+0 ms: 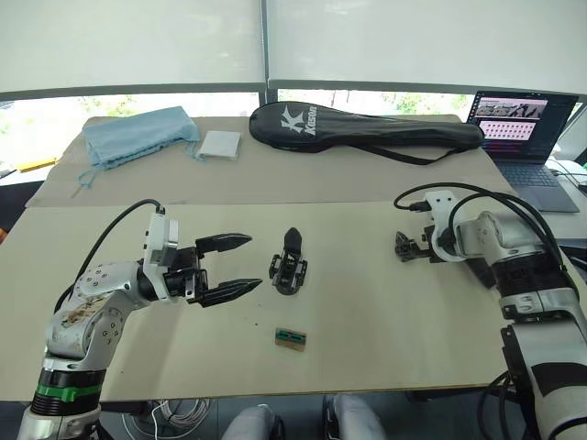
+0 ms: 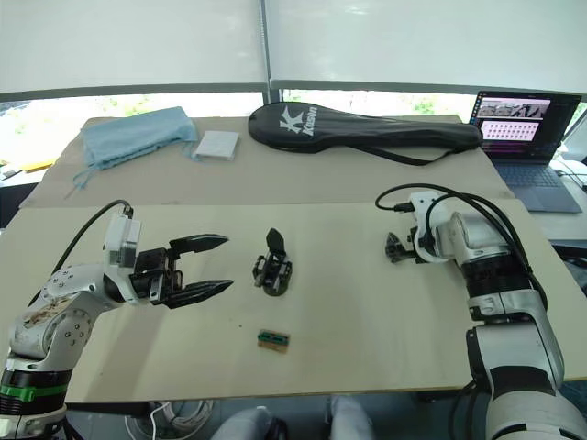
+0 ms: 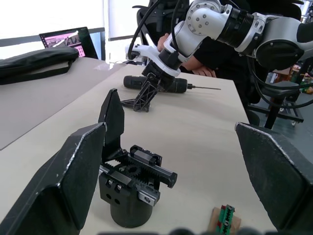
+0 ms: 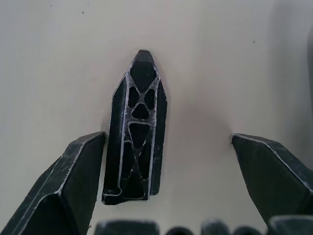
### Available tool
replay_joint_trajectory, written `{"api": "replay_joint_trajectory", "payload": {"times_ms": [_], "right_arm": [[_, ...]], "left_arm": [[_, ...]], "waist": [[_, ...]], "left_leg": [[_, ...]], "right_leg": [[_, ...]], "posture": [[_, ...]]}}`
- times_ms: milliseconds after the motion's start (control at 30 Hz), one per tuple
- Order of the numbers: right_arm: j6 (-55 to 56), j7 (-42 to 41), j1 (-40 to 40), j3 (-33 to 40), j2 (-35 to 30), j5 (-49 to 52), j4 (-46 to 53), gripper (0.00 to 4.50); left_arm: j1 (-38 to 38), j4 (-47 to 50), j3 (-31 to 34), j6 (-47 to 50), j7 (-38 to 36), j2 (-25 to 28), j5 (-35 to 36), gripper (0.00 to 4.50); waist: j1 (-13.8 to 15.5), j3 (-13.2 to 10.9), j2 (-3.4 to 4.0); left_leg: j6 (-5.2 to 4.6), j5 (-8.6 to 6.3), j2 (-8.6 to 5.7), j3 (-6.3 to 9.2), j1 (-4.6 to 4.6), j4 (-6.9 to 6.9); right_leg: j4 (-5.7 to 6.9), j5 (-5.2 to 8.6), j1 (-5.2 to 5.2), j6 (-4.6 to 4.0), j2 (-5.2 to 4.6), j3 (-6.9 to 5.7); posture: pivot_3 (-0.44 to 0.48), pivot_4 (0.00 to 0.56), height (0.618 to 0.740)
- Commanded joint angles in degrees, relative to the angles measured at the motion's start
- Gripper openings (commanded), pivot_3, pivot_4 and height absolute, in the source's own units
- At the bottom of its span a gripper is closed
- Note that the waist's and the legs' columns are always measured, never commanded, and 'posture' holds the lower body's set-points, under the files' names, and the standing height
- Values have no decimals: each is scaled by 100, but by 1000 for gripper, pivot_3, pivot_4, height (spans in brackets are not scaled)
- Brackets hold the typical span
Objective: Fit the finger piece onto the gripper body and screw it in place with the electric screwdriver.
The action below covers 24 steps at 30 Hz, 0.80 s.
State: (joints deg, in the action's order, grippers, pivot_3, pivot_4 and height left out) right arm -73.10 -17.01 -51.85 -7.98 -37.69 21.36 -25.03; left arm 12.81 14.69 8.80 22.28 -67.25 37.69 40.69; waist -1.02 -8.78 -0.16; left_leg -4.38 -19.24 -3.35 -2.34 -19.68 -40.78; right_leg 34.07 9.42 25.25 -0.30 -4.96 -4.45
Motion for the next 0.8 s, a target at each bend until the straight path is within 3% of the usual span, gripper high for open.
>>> {"api": "replay_joint_trajectory", "payload": {"times_ms": [33, 267, 533, 600, 700, 800], "right_arm": [[-164, -118, -62, 17, 93, -172, 65, 3660], [-537, -456, 31, -66, 158, -170, 444, 1220], [-242, -883, 406, 214, -50, -128, 1258, 1144], [574, -1151, 738, 379, -277, -174, 1926, 1144], [2190, -1543, 1417, 1104, -419, -58, 3738, 1144], [3066, -1558, 1739, 1169, -336, -222, 4528, 1144]], "left_arm": [[-82, 257, 170, -9, 61, 56, 135, 4500], [-74, 200, 189, -41, 69, 75, 123, 4500], [188, 88, 338, 163, 455, -146, 394, 4500], [304, 107, 478, 381, 802, -270, 654, 4500], [662, 189, 653, 1169, 2001, -665, 1440, 4500], [977, 186, 771, 1422, 2693, -956, 1762, 4500]], "waist": [[-4, 0, 0], [9, 0, 1], [16, -1, 2], [20, -2, 2], [69, -14, 18], [56, -16, 14]], "left_leg": [[1, -1, 2, 0, 10, 3], [7, -4, 4, 0, 29, 5], [6, -3, 5, 1, 28, 8], [5, -3, 5, 1, 28, 8], [5, -3, -1, 11, 18, 6], [6, -3, -1, 11, 18, 5]], "right_leg": [[0, 2, -7, -3, 1, 3], [5, 5, -16, -8, 2, 12], [5, 6, -14, -9, 4, 13], [5, 5, -14, -9, 2, 16], [6, 8, -6, -3, 0, 17], [10, 8, -4, -2, 2, 21]], "posture": [[0, 150, 740], [0, 150, 740], [0, 150, 740], [0, 150, 740], [0, 150, 740], [0, 150, 740]]}}
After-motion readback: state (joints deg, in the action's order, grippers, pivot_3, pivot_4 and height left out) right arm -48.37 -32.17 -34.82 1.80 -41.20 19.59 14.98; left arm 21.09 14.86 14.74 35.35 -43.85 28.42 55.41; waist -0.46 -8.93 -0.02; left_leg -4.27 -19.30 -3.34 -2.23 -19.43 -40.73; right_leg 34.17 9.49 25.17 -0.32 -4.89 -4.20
